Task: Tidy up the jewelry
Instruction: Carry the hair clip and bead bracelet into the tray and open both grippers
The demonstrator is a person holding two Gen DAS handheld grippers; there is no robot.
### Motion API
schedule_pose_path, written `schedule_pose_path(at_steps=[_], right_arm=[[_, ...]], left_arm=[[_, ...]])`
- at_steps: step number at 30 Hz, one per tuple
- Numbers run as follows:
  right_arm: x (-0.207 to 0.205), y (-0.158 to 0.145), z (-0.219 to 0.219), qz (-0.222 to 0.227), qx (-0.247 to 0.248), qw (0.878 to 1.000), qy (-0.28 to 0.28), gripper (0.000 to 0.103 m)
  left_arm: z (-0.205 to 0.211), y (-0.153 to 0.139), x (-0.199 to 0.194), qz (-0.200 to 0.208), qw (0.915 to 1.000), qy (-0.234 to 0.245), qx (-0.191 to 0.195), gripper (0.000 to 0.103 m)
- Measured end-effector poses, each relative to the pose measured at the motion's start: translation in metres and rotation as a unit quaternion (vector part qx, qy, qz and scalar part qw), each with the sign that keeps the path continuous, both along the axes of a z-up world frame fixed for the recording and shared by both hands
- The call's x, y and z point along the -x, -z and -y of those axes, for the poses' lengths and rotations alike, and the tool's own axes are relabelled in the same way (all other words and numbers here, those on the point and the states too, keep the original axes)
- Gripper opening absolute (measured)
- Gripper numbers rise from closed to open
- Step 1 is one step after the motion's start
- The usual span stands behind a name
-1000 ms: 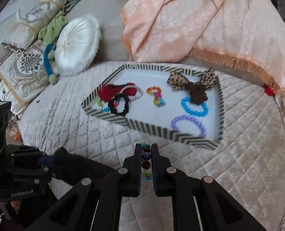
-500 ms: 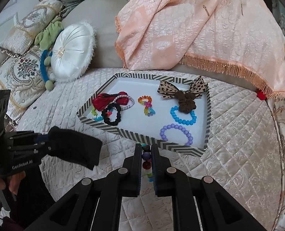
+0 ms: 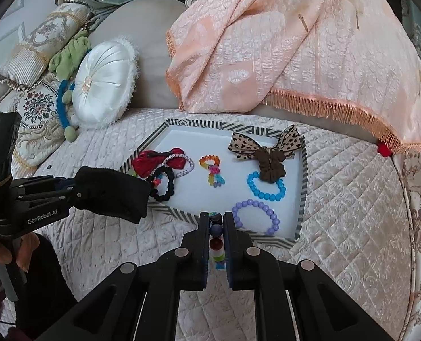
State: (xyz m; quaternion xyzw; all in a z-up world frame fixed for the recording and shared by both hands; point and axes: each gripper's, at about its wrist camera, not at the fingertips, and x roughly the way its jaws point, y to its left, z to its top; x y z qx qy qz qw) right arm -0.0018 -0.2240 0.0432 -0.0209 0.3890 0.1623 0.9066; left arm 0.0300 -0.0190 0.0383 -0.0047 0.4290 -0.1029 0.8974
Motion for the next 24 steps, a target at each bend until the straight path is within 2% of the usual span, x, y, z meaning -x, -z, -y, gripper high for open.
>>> schedule_pose_path(at_steps=[13,24], right_arm=[[-0.04,-0.008,-0.01,0.005,-0.004,1.0,-0.003,0.009],[-0.077,0.012,-0.037,-0.021,-0.023,0.999,-0.021,0.009]], left_arm=[[0.0,-0.003,-0.051,-0.005,0.9998,-0.019,0.004,0.017],[0.004,-0.004,-0.098,0.0,0.9993,-0.036,-0.003,0.017]])
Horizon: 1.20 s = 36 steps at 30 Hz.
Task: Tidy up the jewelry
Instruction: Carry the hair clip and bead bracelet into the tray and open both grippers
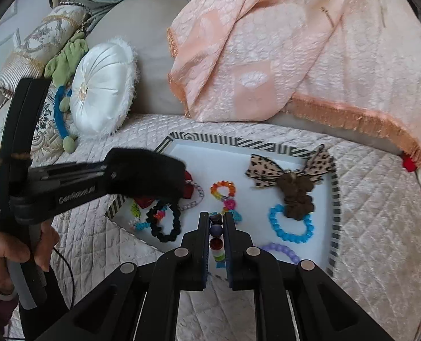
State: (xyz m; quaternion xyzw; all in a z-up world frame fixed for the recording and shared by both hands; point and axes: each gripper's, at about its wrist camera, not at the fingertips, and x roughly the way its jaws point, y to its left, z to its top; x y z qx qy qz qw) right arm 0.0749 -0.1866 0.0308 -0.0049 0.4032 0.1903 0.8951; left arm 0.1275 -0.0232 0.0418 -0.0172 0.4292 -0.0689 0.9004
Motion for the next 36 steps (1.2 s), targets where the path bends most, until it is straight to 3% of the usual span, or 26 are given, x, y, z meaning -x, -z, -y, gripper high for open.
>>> schedule_pose_path(at_steps=[10,17,26,31,35,36], right_arm=[[-0.022,0.022,-0.018,-0.027,-0.033,0.999,-0.012,0.009],[-0.036,0.055,0.002,-0.066,-0.01,0.998,0.022,0.009],[-0.039,0.079,0.001,-0.08,0.031,0.996,0.021,0.009],[-0.035,0.081,0.0,-0.075,0.03,0.997,0.017,0.011],[-0.029,0.076,0.004,-0.07,0.013,0.997,0.022,0.035],[-0.027,0.074,0.005,-0.068,0.009,0.997,0.024,0.035]], left_arm=[[0.001,0.017,-0.046,-0.026,0.9994,-0.019,0.016,0.017],[0.002,0.039,-0.074,-0.048,0.998,-0.031,0.027,0.017],[0.011,0.064,-0.092,-0.062,0.9973,-0.039,0.004,0.018],[0.01,0.069,-0.091,-0.065,0.997,-0.042,-0.007,0.046],[0.009,0.066,-0.083,-0.059,0.9974,-0.042,-0.006,0.057],[0.008,0.064,-0.08,-0.057,0.9974,-0.044,-0.006,0.06]])
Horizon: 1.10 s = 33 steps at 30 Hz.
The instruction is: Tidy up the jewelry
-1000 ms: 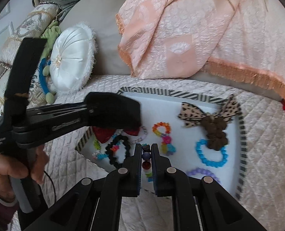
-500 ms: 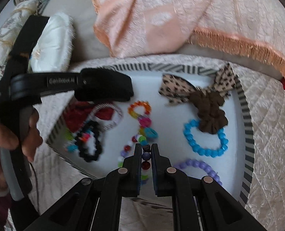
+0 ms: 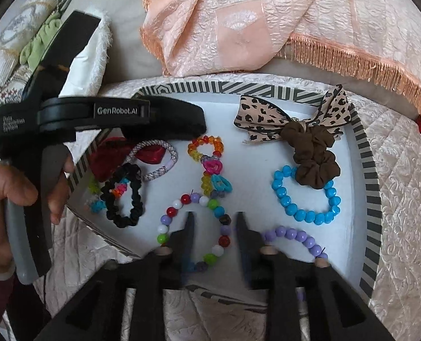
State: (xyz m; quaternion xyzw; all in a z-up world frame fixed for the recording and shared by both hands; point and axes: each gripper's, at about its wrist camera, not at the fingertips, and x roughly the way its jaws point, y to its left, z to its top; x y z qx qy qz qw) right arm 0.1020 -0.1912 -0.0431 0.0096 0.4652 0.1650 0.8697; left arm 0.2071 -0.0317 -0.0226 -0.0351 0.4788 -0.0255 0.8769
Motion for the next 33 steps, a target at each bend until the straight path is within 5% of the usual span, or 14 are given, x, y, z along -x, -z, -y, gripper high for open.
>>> schedule_pose_path(at_steps=[20,33], right_arm=[[0.059,-0.04,0.02,0.061,0.002,0.994,0.094,0.035],[0.081,-0.057,0.014,0.086,0.013,0.991,0.107,0.035]], left_arm=[[-0.001,-0.036,0.124,0.066,0.9977,0.002,-0.014,0.062],[-0.001,-0.053,0.167,0.103,0.9943,-0.005,-0.024,0.062]])
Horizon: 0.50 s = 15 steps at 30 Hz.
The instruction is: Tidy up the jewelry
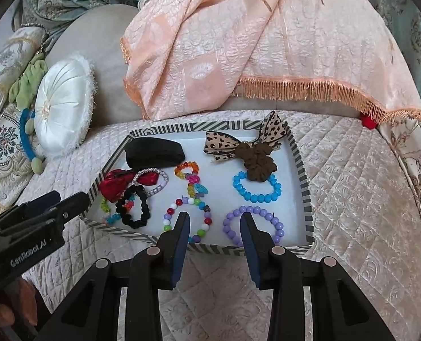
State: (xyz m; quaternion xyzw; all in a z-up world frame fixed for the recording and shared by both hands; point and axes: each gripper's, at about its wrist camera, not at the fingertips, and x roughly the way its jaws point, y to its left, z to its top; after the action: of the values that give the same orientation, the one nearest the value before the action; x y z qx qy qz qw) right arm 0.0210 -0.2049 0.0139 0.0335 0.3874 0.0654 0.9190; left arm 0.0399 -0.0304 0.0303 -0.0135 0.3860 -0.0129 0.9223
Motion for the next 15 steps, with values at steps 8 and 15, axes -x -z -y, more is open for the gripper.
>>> schedule_pose_path(at_steps=[8,15], right_arm=[[0.0048,-0.0051,-0.0025,0.005,0.016,1.0,-0.001,0.035],[0.0053,-0.0075,-0.0029,0.008,0.019,1.0,-0.001,0.035]], left_arm=[[0.0025,-0.0054,0.0093,0.011,0.9999,0.0,-0.005,0.062],[0.0026,-0.0066,0.0111,0.013,0.9999,-0.001,-0.007,0.062]])
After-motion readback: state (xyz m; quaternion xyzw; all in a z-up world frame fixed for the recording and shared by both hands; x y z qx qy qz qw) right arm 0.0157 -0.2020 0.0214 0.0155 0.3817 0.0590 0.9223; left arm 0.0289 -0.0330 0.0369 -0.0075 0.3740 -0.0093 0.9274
